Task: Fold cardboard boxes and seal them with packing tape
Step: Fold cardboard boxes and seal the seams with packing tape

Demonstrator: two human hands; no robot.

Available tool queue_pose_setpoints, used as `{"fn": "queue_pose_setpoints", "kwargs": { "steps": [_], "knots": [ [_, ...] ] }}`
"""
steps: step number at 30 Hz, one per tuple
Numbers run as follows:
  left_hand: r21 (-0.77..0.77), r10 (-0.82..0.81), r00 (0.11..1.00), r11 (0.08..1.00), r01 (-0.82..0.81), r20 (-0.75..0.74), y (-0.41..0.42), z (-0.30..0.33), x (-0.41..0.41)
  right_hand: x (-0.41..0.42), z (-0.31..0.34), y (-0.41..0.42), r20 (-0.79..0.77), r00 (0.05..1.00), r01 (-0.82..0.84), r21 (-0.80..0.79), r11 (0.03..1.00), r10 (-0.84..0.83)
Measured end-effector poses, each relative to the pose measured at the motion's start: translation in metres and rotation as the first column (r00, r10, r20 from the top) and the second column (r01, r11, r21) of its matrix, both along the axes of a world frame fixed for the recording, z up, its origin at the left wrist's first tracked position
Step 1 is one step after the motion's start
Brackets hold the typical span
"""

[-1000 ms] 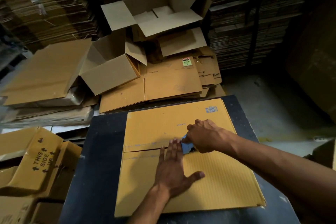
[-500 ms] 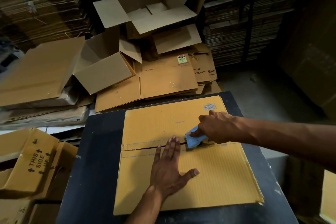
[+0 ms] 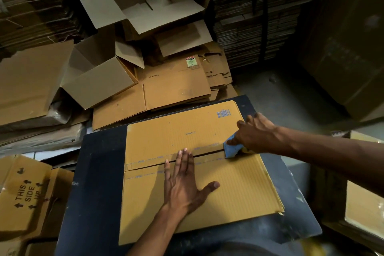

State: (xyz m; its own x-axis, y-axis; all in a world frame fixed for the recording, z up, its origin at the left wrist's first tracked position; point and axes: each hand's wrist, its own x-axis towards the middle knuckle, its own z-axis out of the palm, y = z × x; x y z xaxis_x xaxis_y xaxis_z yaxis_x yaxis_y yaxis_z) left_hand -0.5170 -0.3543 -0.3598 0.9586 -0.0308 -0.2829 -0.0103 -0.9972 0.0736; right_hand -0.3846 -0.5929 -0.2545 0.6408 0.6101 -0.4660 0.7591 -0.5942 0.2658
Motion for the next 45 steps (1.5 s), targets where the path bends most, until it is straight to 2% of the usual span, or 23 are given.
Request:
{"fn": "queue_pose_setpoints", "kwargs": {
  "steps": [2, 6, 13, 23, 29, 35, 38, 42, 45],
  "knots": [
    [0.028, -0.029, 1.000, 0.999, 0.029, 0.008, -0.014, 0.005, 0.004, -0.001, -0.005, 0.001, 0.015, 1.000, -0.002, 0.065, 0.998, 0.001],
    [-0.068, -0.084, 0.996, 0.994, 0.083, -0.014, -0.051, 0.003, 0.016, 0.001, -0.004, -0.004, -0.015, 1.000, 0.007, 0.091, 0.996, -0.006],
    [-0.084, -0.102, 0.993, 0.991, 0.107, 0.060, -0.033, -0.011, 0.008, 0.005, -0.001, -0.011, -0.062, 0.998, 0.033, 0.107, 0.994, -0.026],
    [-0.056, -0.057, 0.998, 0.997, 0.059, 0.033, -0.057, -0.004, 0.012, 0.011, -0.003, 0.002, -0.051, 0.999, -0.006, 0.094, 0.996, 0.011],
    [-0.161, -0.127, 0.985, 0.976, 0.146, 0.120, -0.082, -0.015, 0.023, 0.009, -0.008, 0.002, -0.047, 0.999, 0.005, 0.140, 0.990, 0.002],
    [-0.086, -0.229, 0.971, 0.968, 0.235, 0.072, -0.012, -0.014, 0.015, 0.004, -0.003, 0.018, -0.073, 0.997, -0.017, 0.146, 0.989, 0.028],
    [-0.057, -0.237, 0.971, 0.969, 0.239, 0.039, 0.043, -0.012, 0.010, -0.002, 0.005, 0.064, -0.083, 0.995, -0.032, 0.186, 0.982, 0.048],
    [-0.052, -0.226, 0.974, 0.972, 0.227, 0.021, 0.100, -0.010, -0.002, -0.018, 0.001, 0.135, -0.057, 0.995, -0.072, 0.121, 0.990, 0.080],
    [-0.061, -0.243, 0.969, 0.968, 0.245, 0.032, 0.111, -0.016, -0.005, -0.017, -0.001, 0.151, -0.052, 0.994, -0.094, 0.087, 0.992, 0.099]
  ]
}}
